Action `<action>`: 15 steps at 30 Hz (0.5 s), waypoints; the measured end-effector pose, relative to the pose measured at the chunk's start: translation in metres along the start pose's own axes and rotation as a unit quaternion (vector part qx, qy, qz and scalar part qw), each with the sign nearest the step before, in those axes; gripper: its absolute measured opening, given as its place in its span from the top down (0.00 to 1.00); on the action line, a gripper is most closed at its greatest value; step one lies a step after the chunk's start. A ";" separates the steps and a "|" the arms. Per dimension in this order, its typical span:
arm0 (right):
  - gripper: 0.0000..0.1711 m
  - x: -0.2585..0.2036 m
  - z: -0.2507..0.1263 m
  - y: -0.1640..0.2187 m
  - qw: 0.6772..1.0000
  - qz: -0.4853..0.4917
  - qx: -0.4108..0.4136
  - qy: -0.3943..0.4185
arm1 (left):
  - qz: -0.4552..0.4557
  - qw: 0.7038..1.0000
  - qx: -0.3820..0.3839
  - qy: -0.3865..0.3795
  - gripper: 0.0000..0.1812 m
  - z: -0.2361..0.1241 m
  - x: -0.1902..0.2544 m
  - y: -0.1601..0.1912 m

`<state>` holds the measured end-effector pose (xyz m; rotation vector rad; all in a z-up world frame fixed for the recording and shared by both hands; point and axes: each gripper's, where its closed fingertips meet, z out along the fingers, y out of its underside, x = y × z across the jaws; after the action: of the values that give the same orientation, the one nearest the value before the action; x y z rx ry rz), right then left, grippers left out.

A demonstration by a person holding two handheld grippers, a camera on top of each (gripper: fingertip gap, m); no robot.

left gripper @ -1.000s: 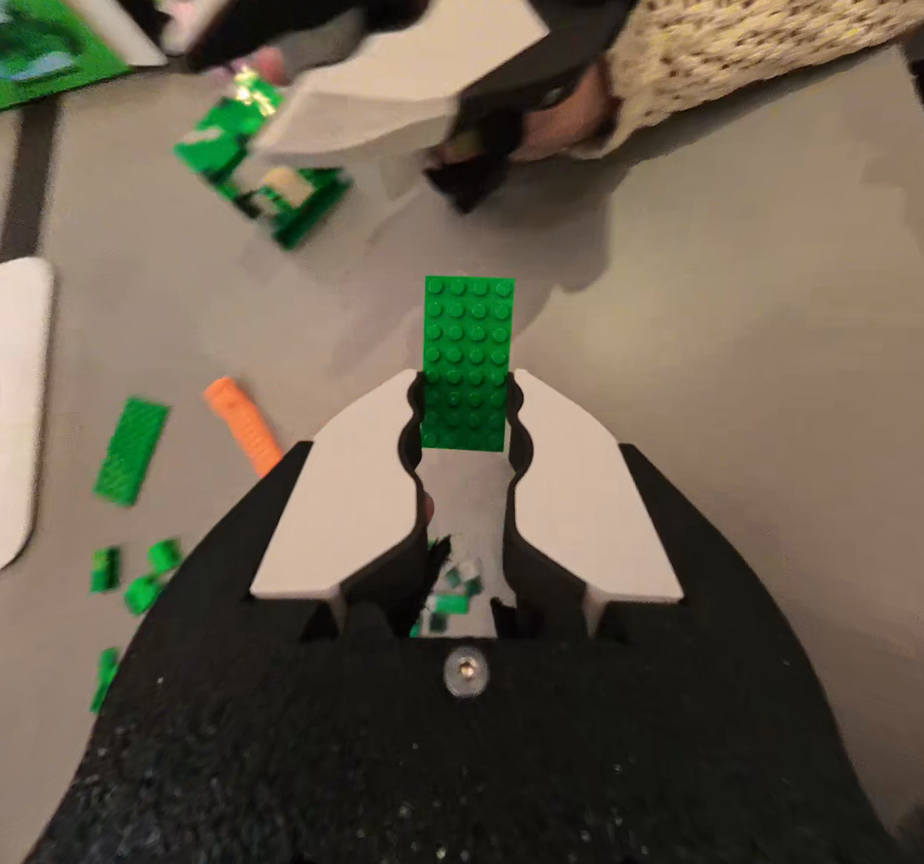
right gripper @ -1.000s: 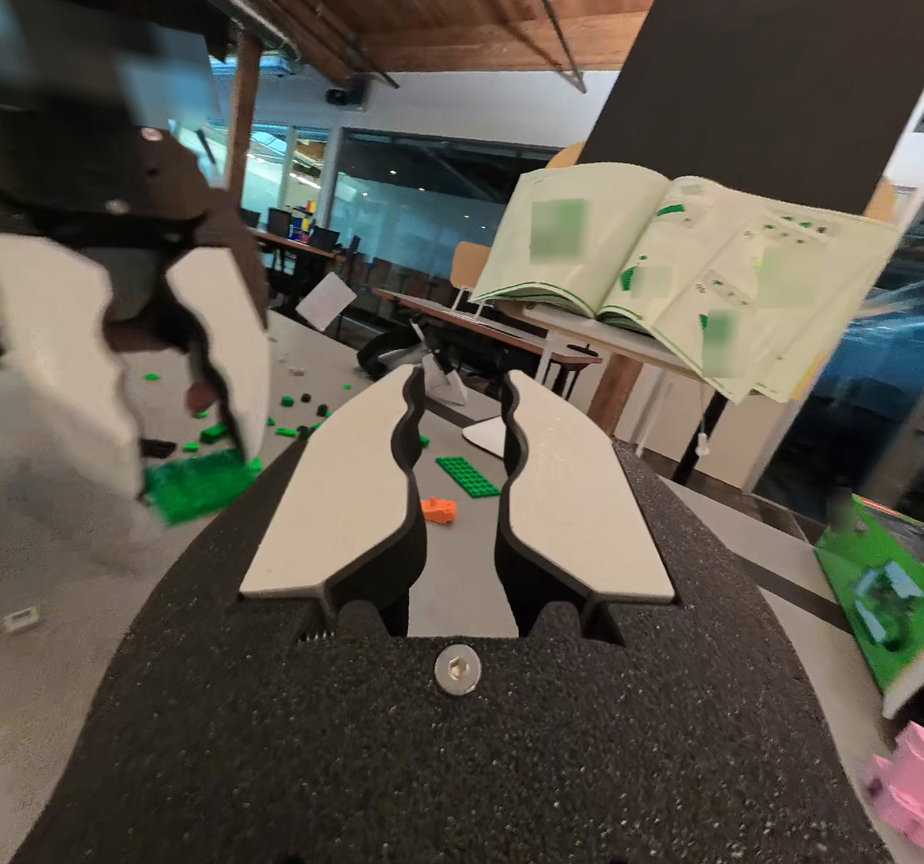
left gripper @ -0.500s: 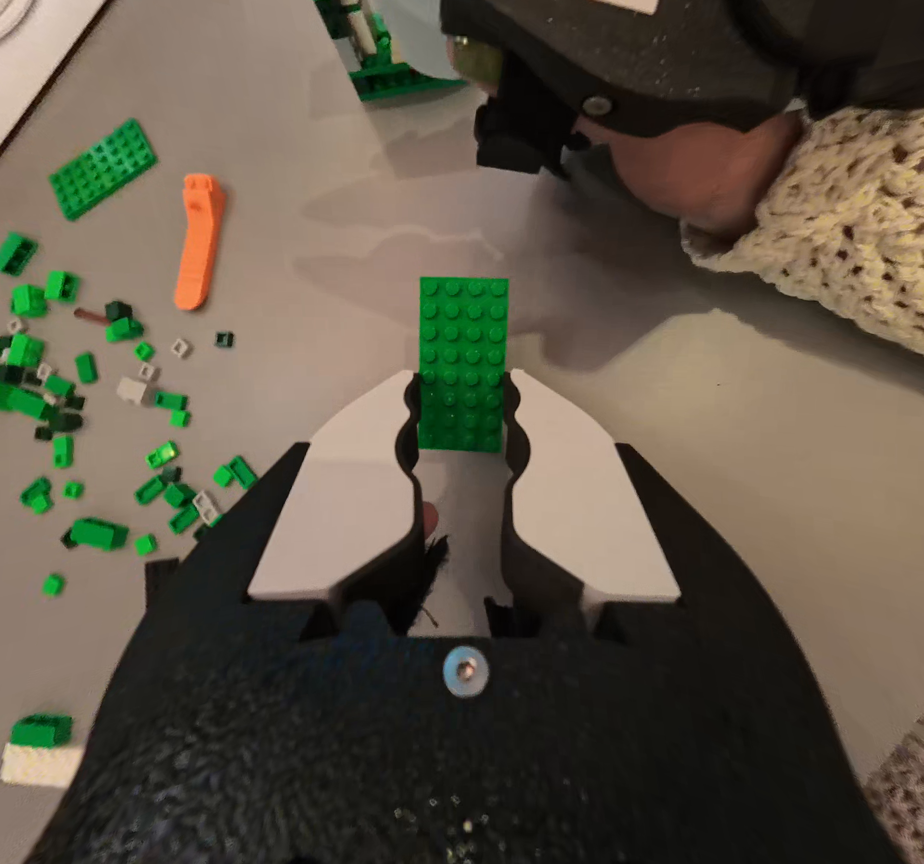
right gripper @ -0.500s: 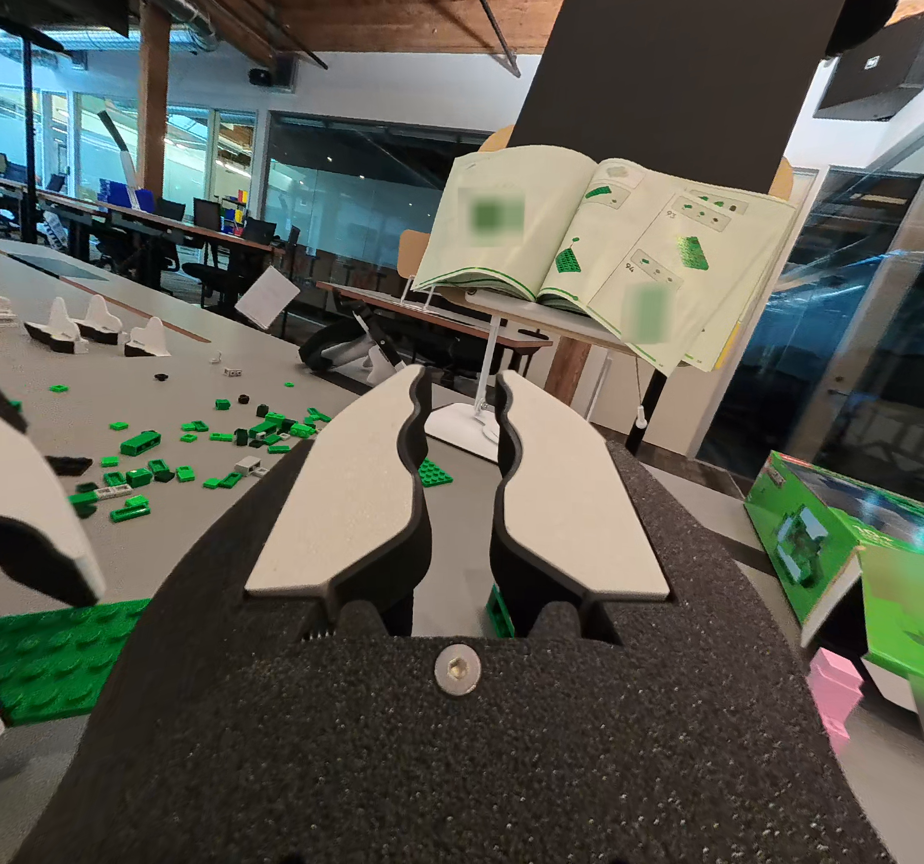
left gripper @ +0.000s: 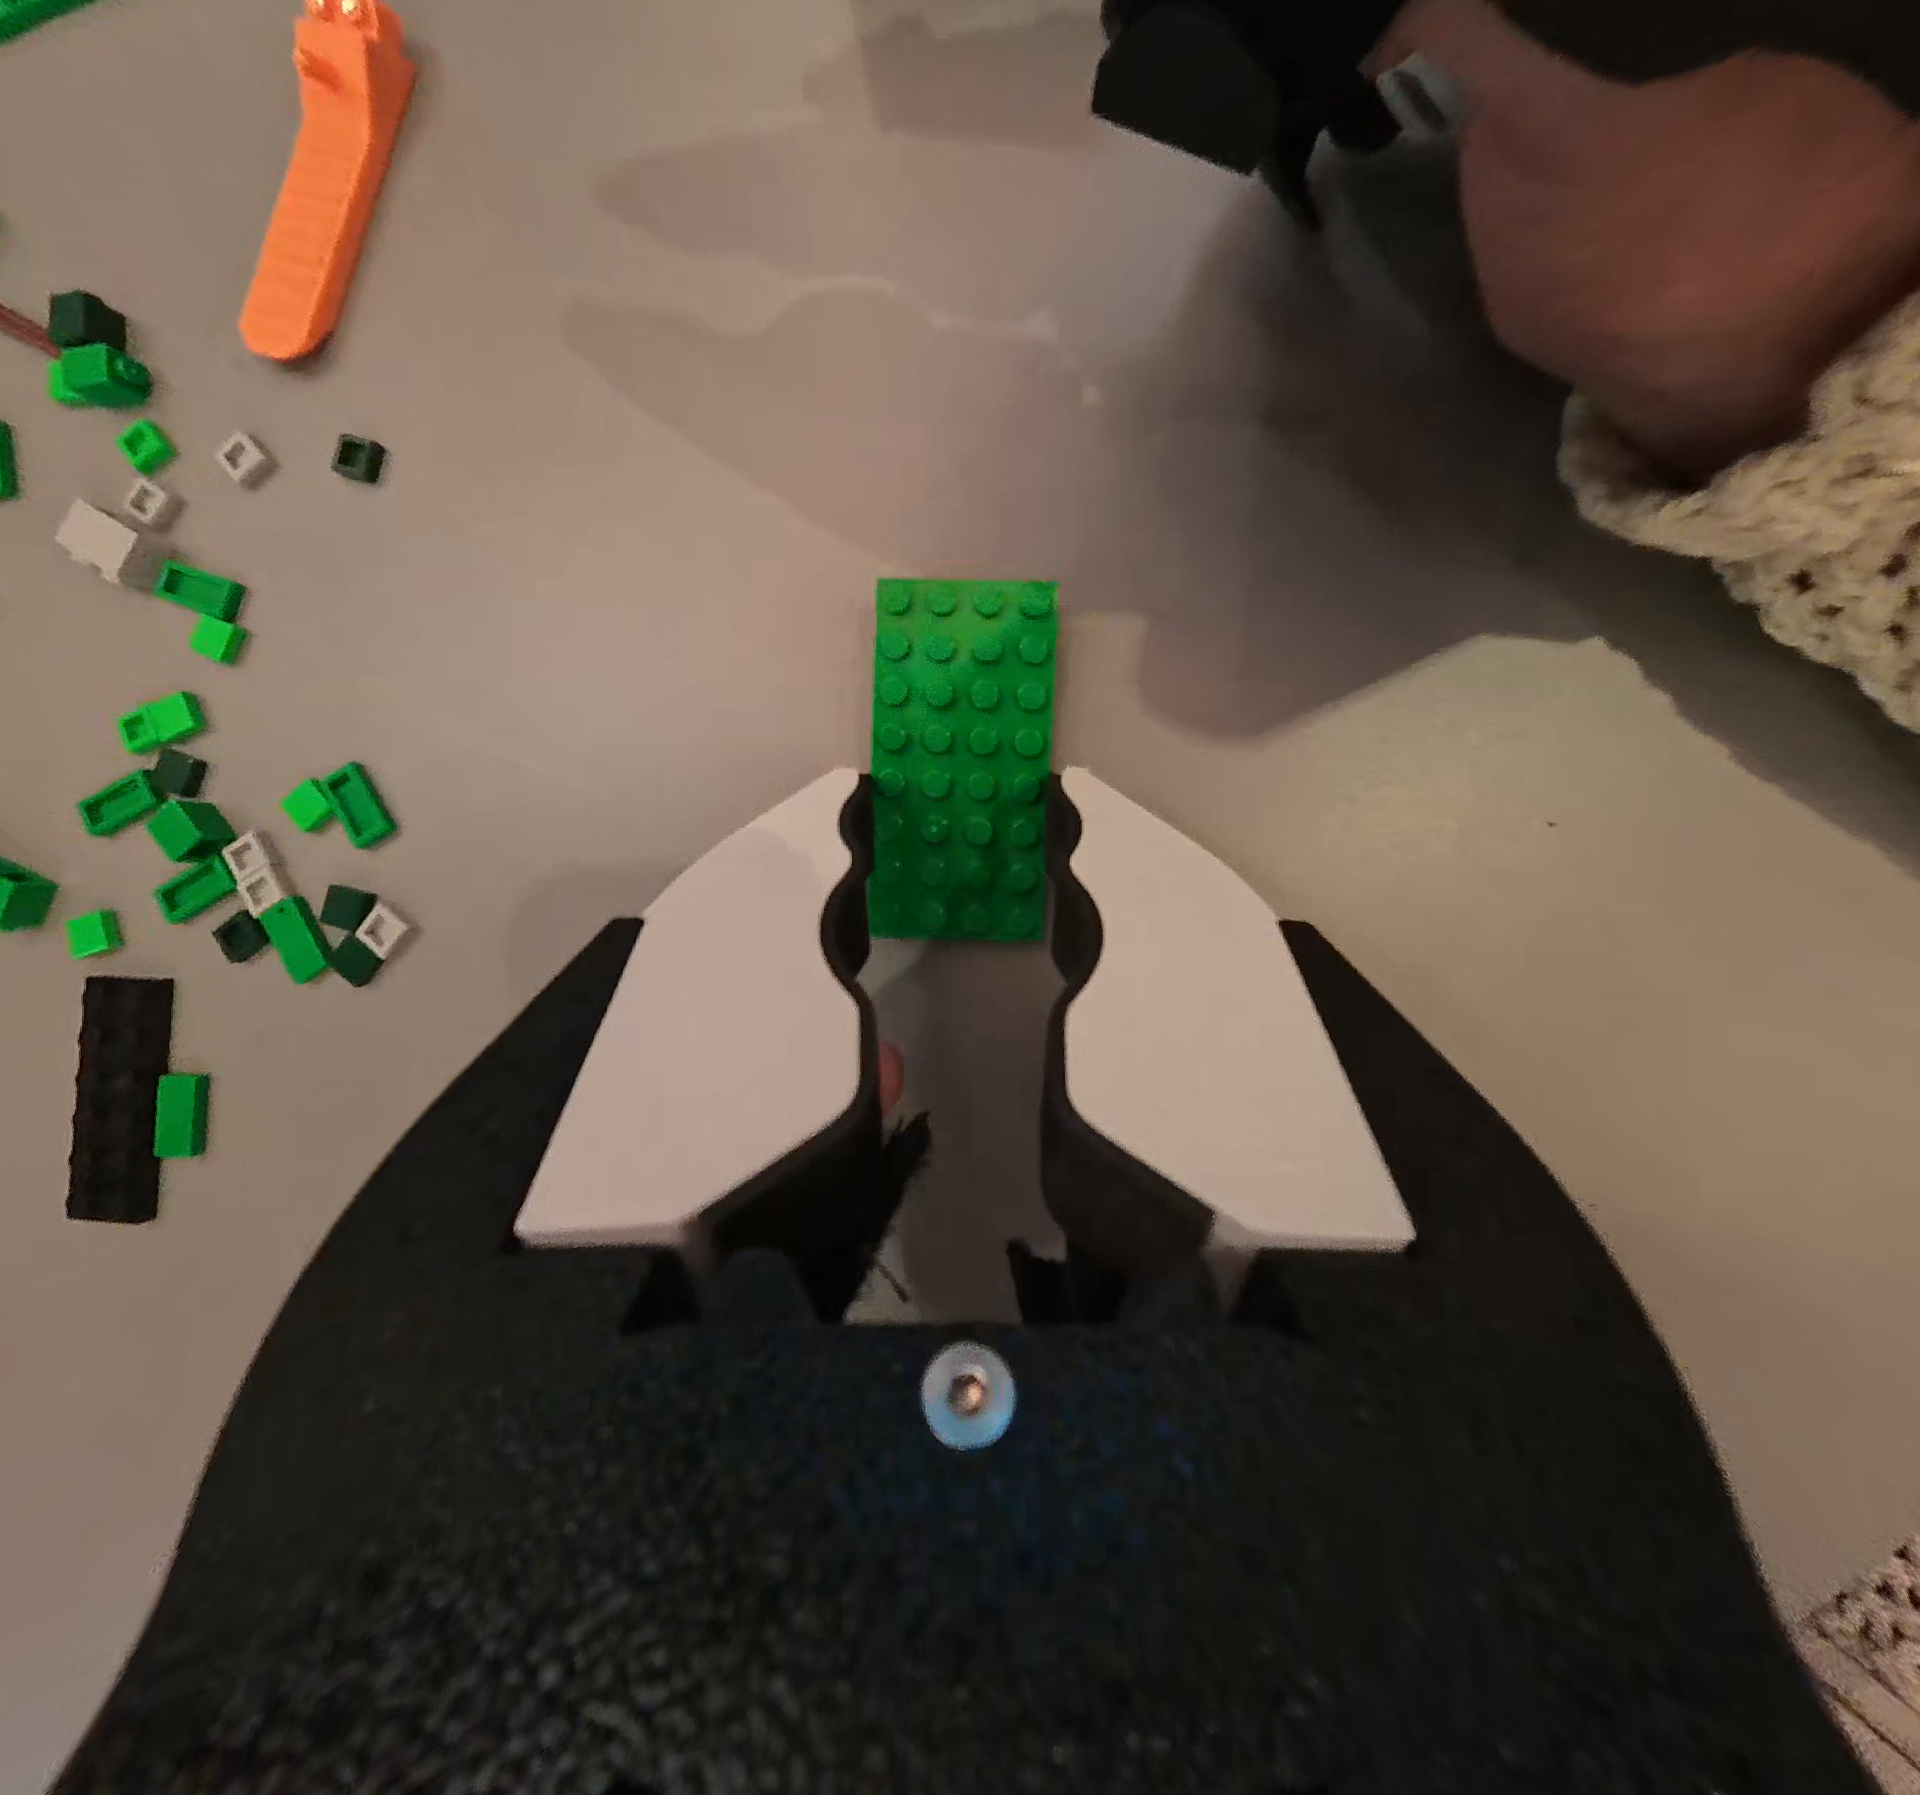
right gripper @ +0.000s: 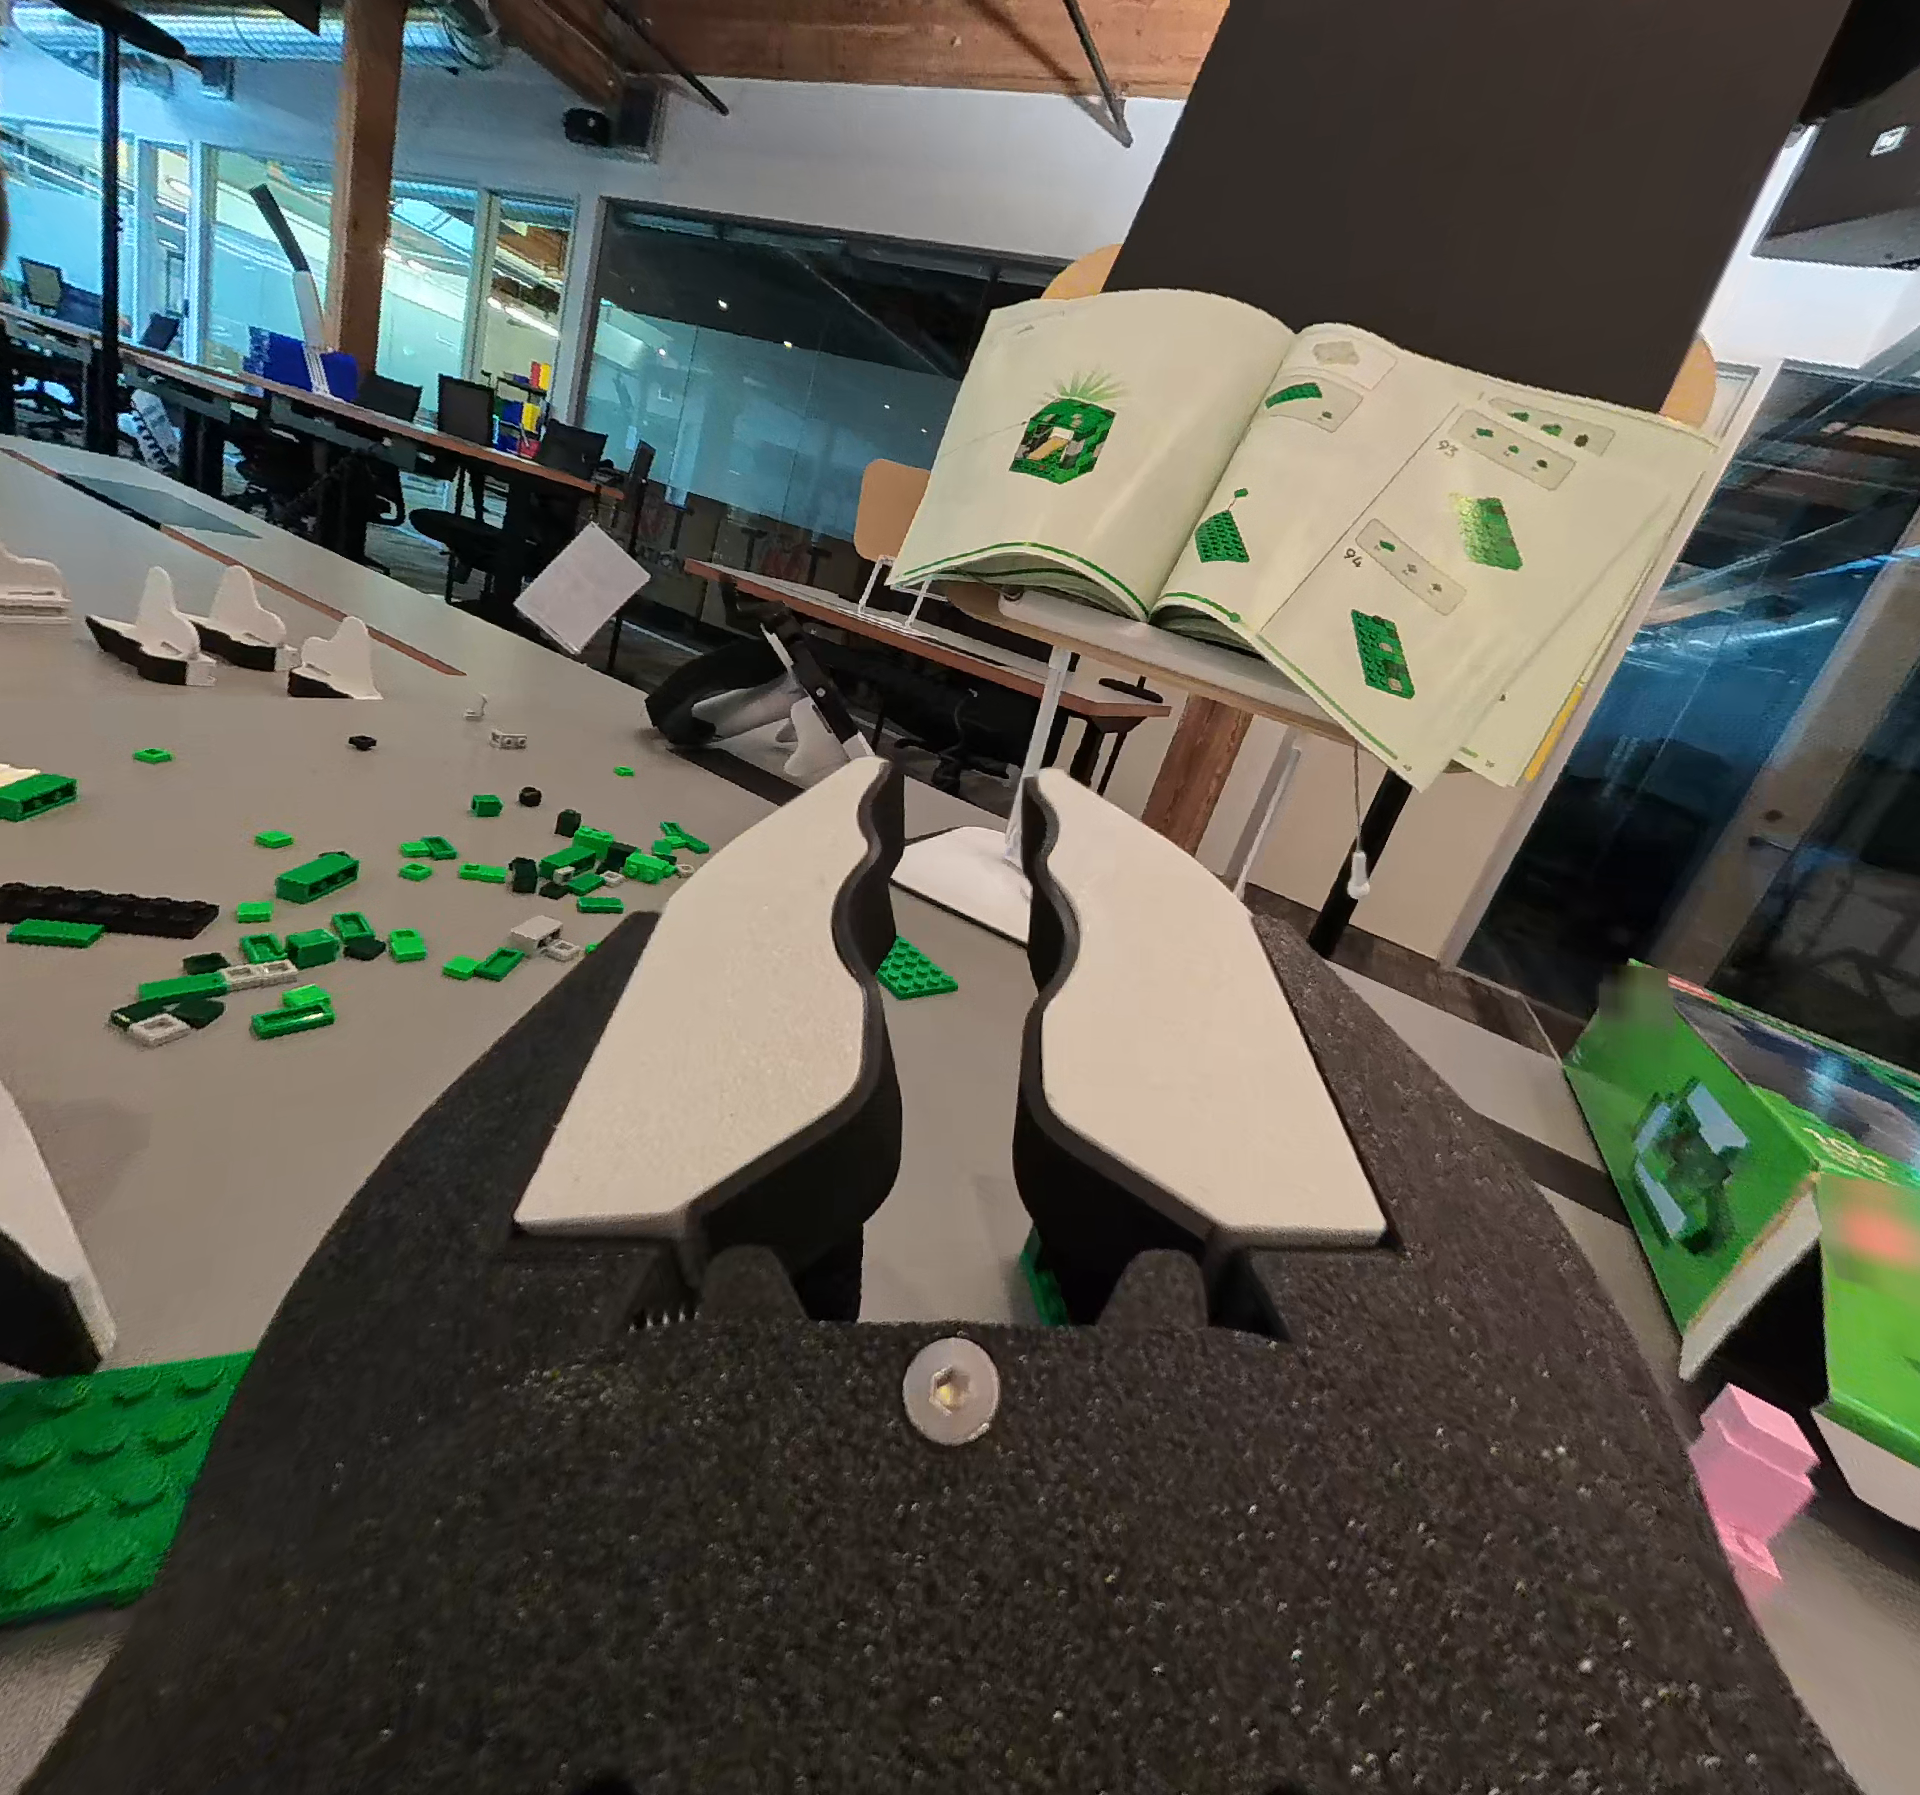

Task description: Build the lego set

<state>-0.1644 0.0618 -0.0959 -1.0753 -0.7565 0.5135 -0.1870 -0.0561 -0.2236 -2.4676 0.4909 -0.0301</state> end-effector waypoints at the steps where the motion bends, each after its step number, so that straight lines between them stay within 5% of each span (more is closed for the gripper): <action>1: 0.88 -0.001 0.000 0.001 1.000 -0.002 -0.002 -0.002 | -0.004 1.000 0.000 -0.001 0.83 0.001 0.000 0.000; 3: 0.88 -0.002 0.001 0.001 1.000 -0.002 -0.002 -0.005 | -0.007 1.000 0.002 -0.006 0.83 0.003 0.001 -0.001; 8: 0.89 -0.002 0.000 0.001 1.000 0.012 0.000 -0.010 | -0.004 1.000 0.000 0.014 0.62 0.001 0.008 0.001; 15: 0.89 0.000 0.001 0.002 1.000 0.024 0.000 -0.010 | -0.010 0.999 0.010 0.051 0.62 -0.012 0.016 0.011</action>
<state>-0.1657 0.0630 -0.0971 -1.0917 -0.7498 0.5673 -0.1778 -0.0765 -0.2212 -2.4603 0.5062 -0.1685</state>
